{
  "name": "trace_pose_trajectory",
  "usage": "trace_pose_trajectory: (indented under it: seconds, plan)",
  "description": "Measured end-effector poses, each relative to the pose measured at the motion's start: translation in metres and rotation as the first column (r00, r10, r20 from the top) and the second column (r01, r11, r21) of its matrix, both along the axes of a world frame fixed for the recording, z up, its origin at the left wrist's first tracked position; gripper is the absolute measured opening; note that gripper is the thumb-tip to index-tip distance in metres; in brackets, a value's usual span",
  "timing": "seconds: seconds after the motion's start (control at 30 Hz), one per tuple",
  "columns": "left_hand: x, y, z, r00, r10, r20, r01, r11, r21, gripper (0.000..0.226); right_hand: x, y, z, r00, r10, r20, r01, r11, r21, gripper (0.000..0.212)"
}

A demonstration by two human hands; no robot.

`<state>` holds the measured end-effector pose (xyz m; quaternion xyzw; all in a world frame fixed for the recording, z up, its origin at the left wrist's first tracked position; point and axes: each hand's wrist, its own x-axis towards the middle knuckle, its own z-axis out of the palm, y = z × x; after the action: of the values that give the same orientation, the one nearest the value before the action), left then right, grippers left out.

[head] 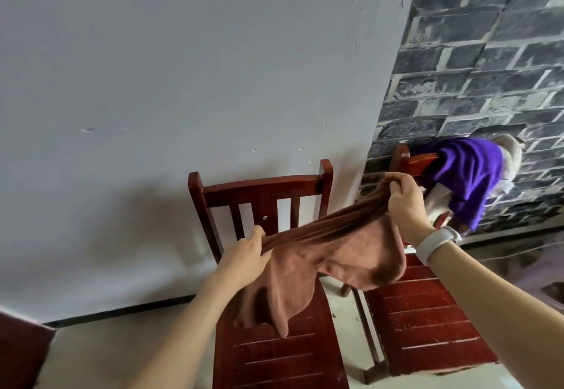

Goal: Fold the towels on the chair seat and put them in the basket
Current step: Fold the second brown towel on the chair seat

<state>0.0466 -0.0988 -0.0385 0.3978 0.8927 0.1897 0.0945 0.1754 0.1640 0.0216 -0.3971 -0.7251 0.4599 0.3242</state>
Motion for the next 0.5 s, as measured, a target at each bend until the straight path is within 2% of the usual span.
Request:
trace_pose_trajectory:
  seconds: [0.1, 0.2, 0.27, 0.37, 0.43, 0.5]
  plan:
    - [0.006, -0.002, -0.009, 0.991, 0.078, 0.108, -0.075, 0.997, -0.028, 0.018, 0.006, -0.004, -0.014, 0.999, 0.007, 0.033, -0.003, 0.990, -0.138, 0.025]
    - [0.012, -0.002, -0.012, 0.916, 0.156, 0.370, -0.193, 0.979, 0.066, 0.013, 0.006, -0.012, -0.025, 0.997, 0.019, 0.072, 0.008, 0.932, -0.362, 0.026]
    - [0.016, -0.003, -0.010, 0.846, 0.144, 0.514, -0.231, 0.967, 0.109, 0.018, 0.007, -0.017, -0.030, 1.000, 0.021, 0.023, -0.005, 0.844, -0.537, 0.028]
    - [0.021, -0.008, -0.005, 0.778, 0.087, 0.622, -0.233, 0.960, 0.158, 0.032, 0.013, -0.023, -0.033, 0.989, 0.062, -0.133, -0.140, 0.675, -0.725, 0.029]
    - [0.021, -0.014, -0.006, 0.716, 0.051, 0.696, -0.233, 0.957, 0.170, 0.033, 0.015, -0.028, -0.033, 0.972, 0.109, -0.208, -0.232, 0.597, -0.768, 0.031]
    - [0.022, -0.020, -0.009, 0.603, 0.043, 0.797, -0.283, 0.945, 0.163, 0.031, 0.015, -0.035, -0.032, 0.966, 0.142, -0.214, -0.256, 0.605, -0.754, 0.030]
